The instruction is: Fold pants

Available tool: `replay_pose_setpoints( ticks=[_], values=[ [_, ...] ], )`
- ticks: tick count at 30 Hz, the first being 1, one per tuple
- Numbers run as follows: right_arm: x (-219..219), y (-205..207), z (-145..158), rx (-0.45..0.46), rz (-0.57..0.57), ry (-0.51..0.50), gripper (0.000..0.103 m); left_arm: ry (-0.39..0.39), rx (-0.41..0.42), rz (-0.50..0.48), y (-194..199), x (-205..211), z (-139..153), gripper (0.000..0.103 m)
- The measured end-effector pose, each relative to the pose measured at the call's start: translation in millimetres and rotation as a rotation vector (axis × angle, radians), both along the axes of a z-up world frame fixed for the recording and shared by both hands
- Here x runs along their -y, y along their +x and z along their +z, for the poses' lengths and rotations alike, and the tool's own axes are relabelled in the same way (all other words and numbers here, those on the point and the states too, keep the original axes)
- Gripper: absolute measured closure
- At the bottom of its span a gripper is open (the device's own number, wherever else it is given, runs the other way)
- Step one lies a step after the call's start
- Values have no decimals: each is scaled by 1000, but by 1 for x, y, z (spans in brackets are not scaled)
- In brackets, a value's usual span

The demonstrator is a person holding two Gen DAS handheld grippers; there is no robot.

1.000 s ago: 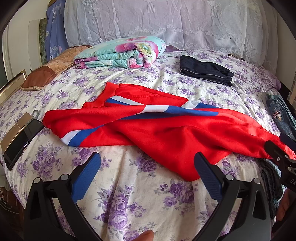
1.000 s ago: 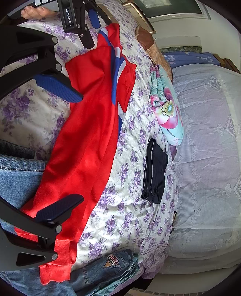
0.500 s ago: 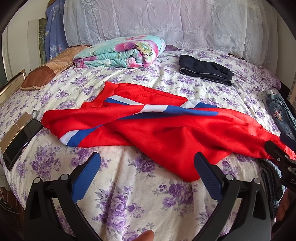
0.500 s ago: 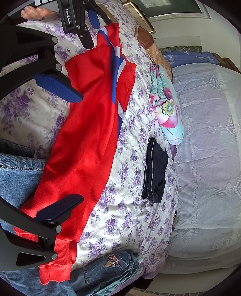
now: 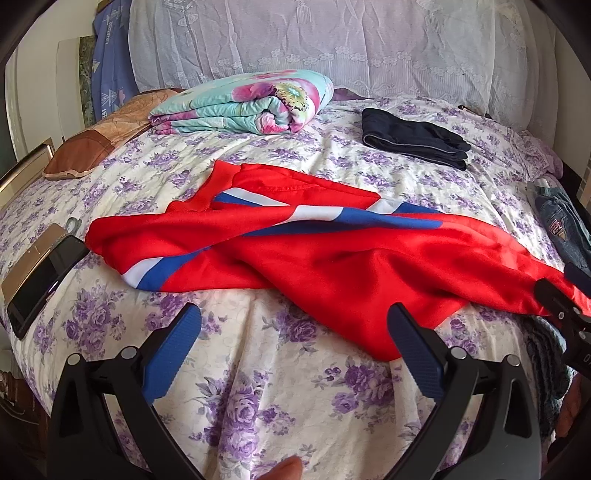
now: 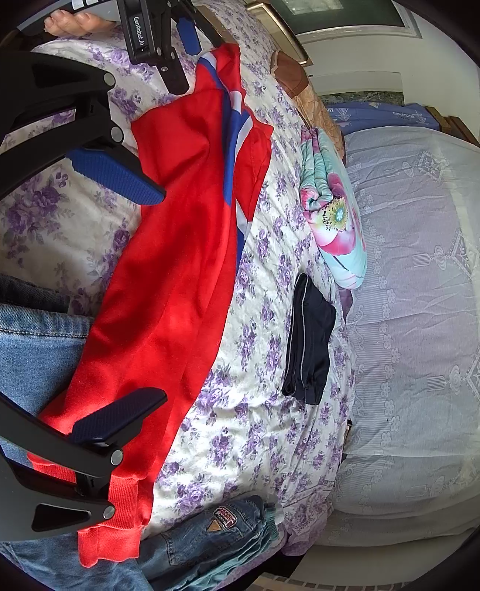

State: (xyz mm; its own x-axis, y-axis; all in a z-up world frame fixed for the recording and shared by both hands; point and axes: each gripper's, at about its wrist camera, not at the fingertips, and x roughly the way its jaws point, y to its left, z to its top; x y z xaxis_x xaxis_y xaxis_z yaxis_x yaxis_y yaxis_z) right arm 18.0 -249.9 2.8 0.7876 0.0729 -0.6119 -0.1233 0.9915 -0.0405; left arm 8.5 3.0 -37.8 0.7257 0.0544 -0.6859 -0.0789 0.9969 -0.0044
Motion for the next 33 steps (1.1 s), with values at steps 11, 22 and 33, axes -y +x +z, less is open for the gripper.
replay_pose_setpoints(
  ticks=[11,22,33],
  values=[
    [-32,-13,-45,217,-166,-776,3,37,35,215,32,-84,-4,5],
    [-73,-31,-68,386,-171,-1131,4,-252,-51,210,40,-113,-30,5],
    [12,-52,12,273,-197,-711,4,-262,-47,180,43,-117,-27,5]
  ],
)
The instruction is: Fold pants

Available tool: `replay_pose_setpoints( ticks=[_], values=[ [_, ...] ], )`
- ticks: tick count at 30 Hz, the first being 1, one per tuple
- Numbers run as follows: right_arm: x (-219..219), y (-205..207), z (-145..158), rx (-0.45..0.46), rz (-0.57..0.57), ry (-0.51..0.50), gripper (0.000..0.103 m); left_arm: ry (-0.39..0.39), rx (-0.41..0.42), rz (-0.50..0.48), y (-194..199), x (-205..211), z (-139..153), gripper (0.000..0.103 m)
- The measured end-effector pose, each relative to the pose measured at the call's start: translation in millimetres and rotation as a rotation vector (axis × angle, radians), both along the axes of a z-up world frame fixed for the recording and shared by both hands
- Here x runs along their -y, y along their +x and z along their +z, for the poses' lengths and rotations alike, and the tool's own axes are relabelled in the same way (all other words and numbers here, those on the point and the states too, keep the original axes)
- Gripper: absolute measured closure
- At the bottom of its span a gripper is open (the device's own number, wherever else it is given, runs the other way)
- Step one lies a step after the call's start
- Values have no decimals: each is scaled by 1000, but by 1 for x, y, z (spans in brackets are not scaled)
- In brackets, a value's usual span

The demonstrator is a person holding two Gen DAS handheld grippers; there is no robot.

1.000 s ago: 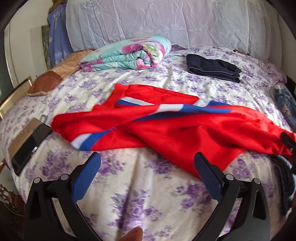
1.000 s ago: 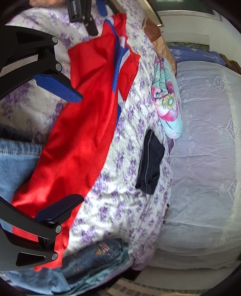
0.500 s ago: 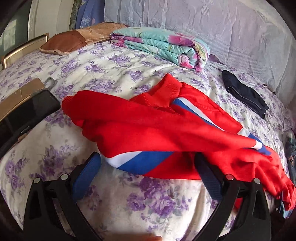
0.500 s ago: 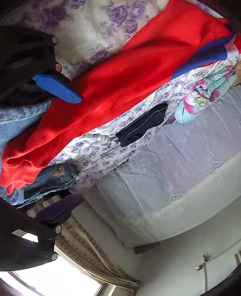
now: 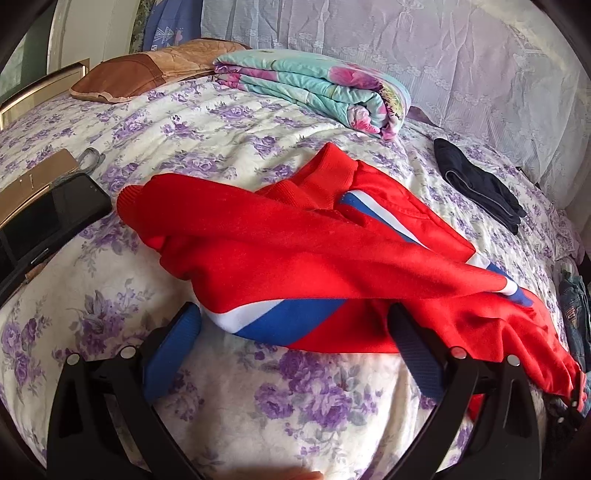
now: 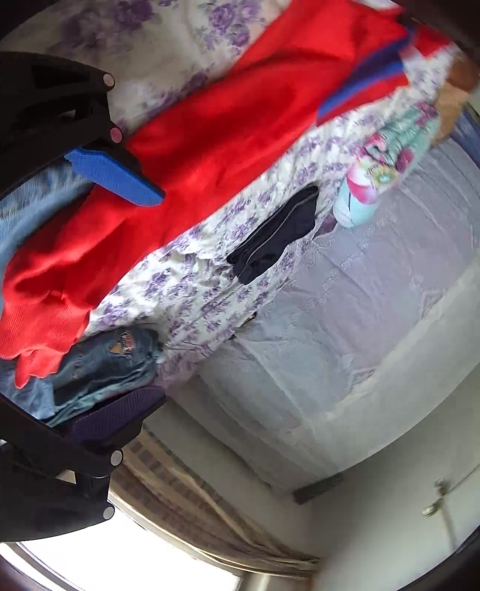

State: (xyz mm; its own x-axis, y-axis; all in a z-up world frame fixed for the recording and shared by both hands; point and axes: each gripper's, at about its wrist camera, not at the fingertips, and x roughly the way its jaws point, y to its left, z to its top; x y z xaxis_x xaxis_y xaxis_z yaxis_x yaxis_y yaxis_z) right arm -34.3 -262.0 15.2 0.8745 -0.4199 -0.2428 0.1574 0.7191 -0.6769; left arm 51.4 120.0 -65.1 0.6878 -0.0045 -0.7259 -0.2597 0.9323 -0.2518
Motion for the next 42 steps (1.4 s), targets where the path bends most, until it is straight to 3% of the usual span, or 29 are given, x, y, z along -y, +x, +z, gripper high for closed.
replay_pose_setpoints(
  ticks=[2,5,8,11,13,15,17,20,24,26,28,31,34,39,42],
  values=[
    [53,-26,33,28,-61,122,4,0,2,-2,0,0,0,5],
    [142,-75,73,114,-262,162,4,7,1,-3,-1,1,1,5],
    [232,-120,97,134,-572,52,4,20,-3,-7,-2,3,1,5],
    [303,-162,96,84,-876,-102,4,32,-5,-6,-3,4,1,5],
    [324,-185,93,91,-1020,-243,4,40,-8,-2,-4,5,2,5],
    [325,-197,93,109,-1075,-337,4,53,-13,2,-3,6,2,5],
    [310,-196,94,136,-987,-292,4,75,-22,1,-2,9,2,5],
    [265,-170,92,101,-658,29,3,109,-26,-12,-4,15,4,5],
    [207,-89,54,-109,-175,544,4,144,-18,-41,-11,21,4,5],
    [177,-45,21,-252,-54,719,4,149,-27,-58,-13,20,4,5],
    [152,-12,-6,-352,-11,765,4,157,-41,-78,-15,17,5,5],
    [144,11,-28,-368,-70,727,4,173,-62,-89,-16,6,6,5],
    [161,22,-36,-396,-135,773,4,117,-89,-91,-8,-13,6,5],
    [185,36,-60,-502,-157,1006,3,-6,-103,-80,17,-34,12,5],
    [184,45,-62,-492,-142,1052,3,-42,-83,-65,24,-46,29,5]
  ],
)
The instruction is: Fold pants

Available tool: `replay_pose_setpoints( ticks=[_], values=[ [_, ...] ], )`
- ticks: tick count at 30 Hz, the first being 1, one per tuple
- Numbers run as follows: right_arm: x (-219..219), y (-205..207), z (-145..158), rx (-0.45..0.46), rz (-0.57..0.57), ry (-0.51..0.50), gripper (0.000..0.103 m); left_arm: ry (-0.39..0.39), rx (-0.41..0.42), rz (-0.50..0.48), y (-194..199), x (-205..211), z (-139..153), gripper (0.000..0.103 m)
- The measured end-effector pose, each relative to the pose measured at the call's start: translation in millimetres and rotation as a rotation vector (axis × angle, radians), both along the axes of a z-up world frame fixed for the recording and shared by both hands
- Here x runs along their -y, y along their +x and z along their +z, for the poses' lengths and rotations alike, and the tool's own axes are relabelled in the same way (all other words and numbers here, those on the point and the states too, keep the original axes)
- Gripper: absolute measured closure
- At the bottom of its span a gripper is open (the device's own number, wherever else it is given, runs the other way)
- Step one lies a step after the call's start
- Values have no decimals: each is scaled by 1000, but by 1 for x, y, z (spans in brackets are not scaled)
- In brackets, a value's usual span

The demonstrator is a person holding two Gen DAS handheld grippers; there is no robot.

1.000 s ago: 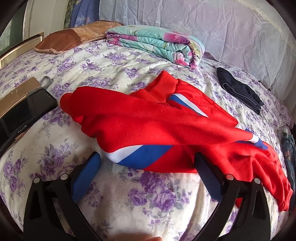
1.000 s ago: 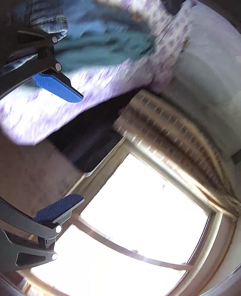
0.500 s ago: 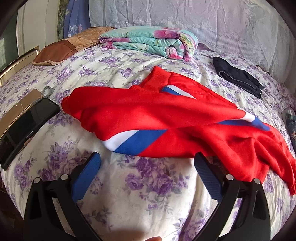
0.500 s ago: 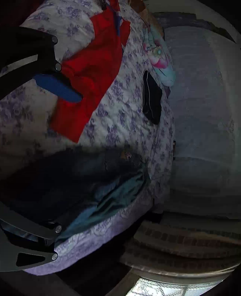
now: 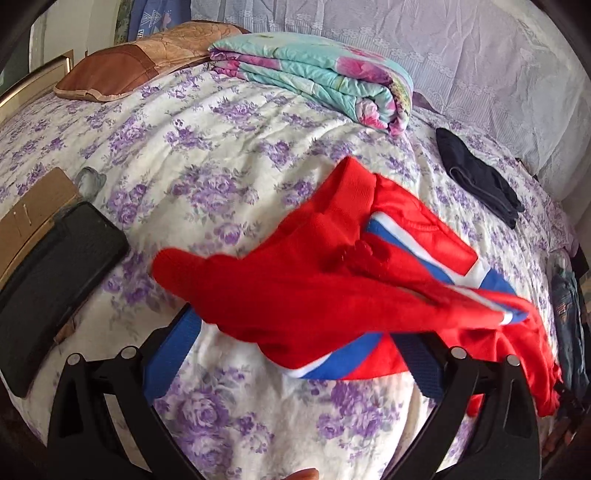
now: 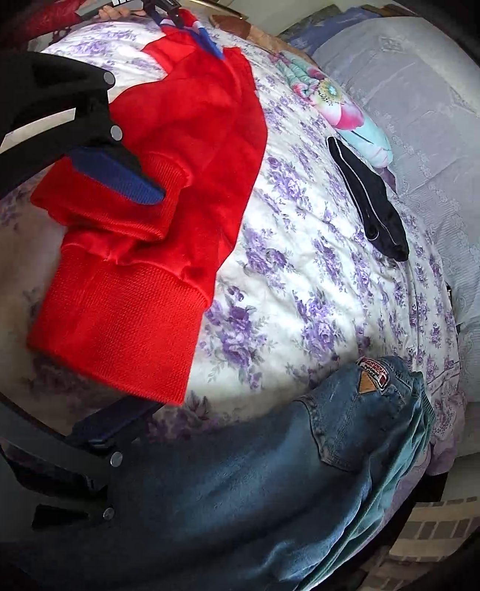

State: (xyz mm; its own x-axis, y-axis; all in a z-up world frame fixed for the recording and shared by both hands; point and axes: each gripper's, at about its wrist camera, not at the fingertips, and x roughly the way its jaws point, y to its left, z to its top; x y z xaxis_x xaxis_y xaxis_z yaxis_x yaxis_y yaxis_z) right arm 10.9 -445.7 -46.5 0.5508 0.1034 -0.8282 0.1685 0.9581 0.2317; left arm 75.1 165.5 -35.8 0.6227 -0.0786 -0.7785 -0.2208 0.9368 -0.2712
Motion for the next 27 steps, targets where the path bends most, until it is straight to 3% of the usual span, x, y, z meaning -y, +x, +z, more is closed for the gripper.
replay_pose_setpoints(
  ticks=[5,8,10,13,16,17,19,20,21,22,23,25,26,27],
  values=[
    [12,-1,9,15,23,106,3,-46,97,-38,-11,-18,50,5],
    [22,-1,13,19,3,133,3,23,143,-16,2,-21,80,5],
    [28,2,16,22,-11,132,3,55,139,-25,32,-14,87,5],
    [33,9,16,14,-35,135,3,133,28,-150,97,13,67,5],
    [35,12,14,-1,-35,128,3,235,-114,-213,151,31,26,5],
    [35,13,13,-4,-29,123,3,237,-158,-218,163,31,12,5],
    [34,14,11,-6,-21,110,3,161,-208,-221,177,25,-4,6],
    [33,16,11,-6,-17,103,4,99,-212,-229,180,23,-8,10],
    [32,18,10,-4,-11,94,9,44,-206,-240,180,22,-10,26],
    [30,21,9,-4,-1,88,16,6,-200,-260,180,24,-12,35],
    [28,24,8,1,11,92,20,1,-191,-276,178,27,-11,46],
    [28,28,9,13,11,95,28,58,-142,-270,169,35,-6,51],
    [29,29,9,16,19,113,33,75,-110,-268,162,37,-1,65],
    [32,30,9,19,24,145,45,100,-78,-256,156,40,4,82]
  ],
)
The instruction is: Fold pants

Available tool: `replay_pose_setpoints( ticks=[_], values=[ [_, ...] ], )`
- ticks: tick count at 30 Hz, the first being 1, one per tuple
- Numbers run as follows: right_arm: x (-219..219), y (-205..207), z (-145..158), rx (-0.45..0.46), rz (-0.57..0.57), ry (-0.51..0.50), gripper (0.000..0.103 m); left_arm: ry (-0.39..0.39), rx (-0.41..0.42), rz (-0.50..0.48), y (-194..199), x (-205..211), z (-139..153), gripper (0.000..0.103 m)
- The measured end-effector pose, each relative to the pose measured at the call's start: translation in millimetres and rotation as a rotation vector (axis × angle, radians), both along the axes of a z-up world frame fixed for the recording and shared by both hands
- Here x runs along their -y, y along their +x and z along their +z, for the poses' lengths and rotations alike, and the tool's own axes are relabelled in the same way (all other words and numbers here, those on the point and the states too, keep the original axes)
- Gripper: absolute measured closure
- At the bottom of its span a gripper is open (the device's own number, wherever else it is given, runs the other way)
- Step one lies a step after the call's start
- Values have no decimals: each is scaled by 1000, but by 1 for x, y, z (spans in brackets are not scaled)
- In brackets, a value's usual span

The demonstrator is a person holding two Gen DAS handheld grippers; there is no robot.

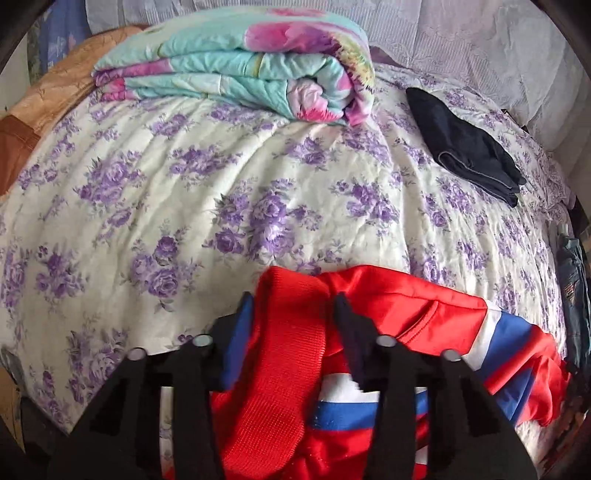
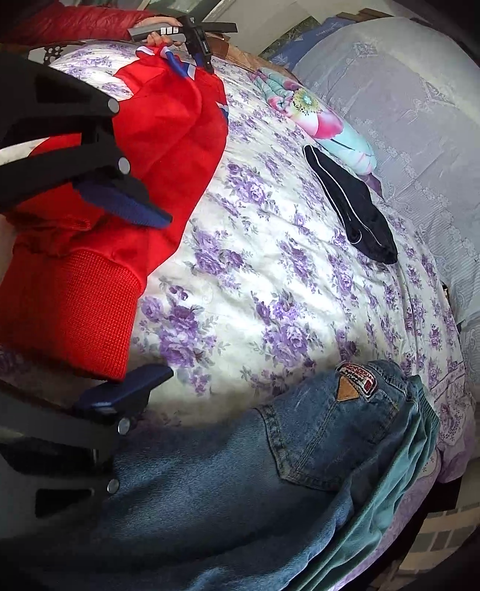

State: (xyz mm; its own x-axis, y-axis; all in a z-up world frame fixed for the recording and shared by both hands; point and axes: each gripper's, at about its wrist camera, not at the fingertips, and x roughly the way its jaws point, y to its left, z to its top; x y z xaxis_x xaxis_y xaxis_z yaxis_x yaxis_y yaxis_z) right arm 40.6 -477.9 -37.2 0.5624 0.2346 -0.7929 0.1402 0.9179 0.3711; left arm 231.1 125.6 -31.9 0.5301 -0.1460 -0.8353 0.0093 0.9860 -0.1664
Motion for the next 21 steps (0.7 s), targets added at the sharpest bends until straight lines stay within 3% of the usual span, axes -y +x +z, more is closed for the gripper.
replay_pose_setpoints(
  ticks=[2,3,6,8,9,11,13,14,15,17,18,19,21],
  values=[
    [10,-1,1,9,-20,55,58,-63,46,15,-11,-9,12,91],
    [14,-2,3,12,-32,65,70,-106,61,30,-15,-16,17,92],
    [21,-4,6,14,-41,77,75,-184,97,59,-23,-27,29,93],
    [20,-2,5,-3,-27,65,50,-183,94,48,-22,-25,31,93],
    [18,-1,3,-13,-13,62,31,-173,89,41,-20,-23,31,93],
    [8,-1,0,-43,17,0,31,-150,58,34,-14,-18,24,91],
    [-3,-7,-3,-58,64,-58,31,-141,25,32,-9,-14,13,76],
    [-7,-11,-5,-57,76,-76,32,-139,10,23,-5,-12,9,60],
    [-10,-16,-6,-50,84,-91,38,-126,-1,20,-1,-9,4,53],
    [-17,-25,-6,-26,104,-113,51,-66,-20,19,6,0,-4,51],
    [-21,-28,-4,-13,112,-100,75,-25,-25,17,8,4,-8,54],
    [-24,-31,0,1,109,-103,81,9,-13,17,8,7,-9,60],
    [-33,-32,15,53,119,-181,85,52,38,30,2,10,0,89]
  ],
)
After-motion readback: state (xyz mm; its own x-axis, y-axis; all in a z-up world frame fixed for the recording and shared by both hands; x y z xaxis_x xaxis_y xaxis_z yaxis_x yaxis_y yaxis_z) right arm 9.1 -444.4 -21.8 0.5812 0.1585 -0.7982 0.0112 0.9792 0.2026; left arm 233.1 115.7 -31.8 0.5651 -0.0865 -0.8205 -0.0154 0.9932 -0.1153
